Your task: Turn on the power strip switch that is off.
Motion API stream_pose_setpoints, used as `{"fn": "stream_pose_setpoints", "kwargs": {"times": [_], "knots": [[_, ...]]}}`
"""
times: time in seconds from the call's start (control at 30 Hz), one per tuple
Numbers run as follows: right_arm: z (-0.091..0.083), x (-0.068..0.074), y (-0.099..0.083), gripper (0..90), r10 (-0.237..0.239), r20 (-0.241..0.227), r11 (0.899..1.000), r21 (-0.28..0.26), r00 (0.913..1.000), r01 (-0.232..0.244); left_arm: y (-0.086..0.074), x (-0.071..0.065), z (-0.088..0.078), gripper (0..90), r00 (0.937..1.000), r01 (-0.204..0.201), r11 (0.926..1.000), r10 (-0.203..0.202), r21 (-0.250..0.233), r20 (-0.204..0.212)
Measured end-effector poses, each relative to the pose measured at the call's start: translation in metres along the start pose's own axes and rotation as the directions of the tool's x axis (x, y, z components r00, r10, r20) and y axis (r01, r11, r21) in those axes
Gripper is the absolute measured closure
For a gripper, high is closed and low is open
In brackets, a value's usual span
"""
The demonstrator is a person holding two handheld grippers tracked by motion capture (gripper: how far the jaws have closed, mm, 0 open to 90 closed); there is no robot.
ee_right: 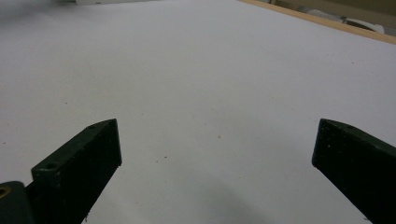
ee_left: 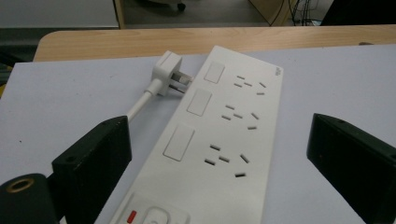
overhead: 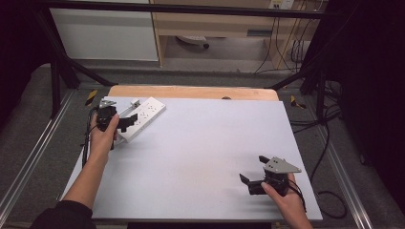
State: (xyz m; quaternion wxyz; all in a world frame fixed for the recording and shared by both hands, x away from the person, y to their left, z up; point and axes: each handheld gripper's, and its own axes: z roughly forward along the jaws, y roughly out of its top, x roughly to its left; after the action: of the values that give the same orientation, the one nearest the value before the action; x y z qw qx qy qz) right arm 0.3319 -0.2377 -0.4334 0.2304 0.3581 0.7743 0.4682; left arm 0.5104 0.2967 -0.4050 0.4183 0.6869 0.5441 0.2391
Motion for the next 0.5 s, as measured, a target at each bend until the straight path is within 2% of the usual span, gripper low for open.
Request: {"fn": "stream_pose_setpoints", "kwargs": {"times": [0.1, 0.23, 0.3, 0.43, 0.5], "knots": [[0.000, 0.000, 0.000, 1.9, 0.000, 0.000, 1.000, 0.000, 1.0000, 0.000, -0.001, -0.004, -0.004, 6.7, 0.9997, -0.005, 0.9999, 0.005, 0.010, 0.026], [0.001, 0.000, 0.000, 1.9, 0.000, 0.000, 1.000, 0.005, 1.0000, 0.000, -0.005, -0.010, -0.012, 7.5, 0.9992, -0.017, 0.9996, 0.017, -0.024, 0.035], [0.000, 0.000, 0.000, 1.9, 0.001, 0.000, 1.000, 0.007, 1.0000, -0.001, -0.007, -0.013, -0.019, 7.6, 0.9981, -0.029, 0.9990, 0.031, -0.034, 0.054], [0.000, 0.000, 0.000, 1.9, -0.002, 0.002, 1.000, 0.006, 1.0000, 0.002, -0.011, -0.018, -0.030, 7.6, 0.9968, -0.022, 0.9976, 0.027, -0.065, 0.075], [0.000, 0.000, 0.000, 1.9, -0.002, 0.002, 1.000, 0.002, 1.0000, 0.002, -0.011, -0.021, -0.036, 8.3, 0.9950, -0.004, 0.9974, 0.011, -0.071, 0.099]]}}
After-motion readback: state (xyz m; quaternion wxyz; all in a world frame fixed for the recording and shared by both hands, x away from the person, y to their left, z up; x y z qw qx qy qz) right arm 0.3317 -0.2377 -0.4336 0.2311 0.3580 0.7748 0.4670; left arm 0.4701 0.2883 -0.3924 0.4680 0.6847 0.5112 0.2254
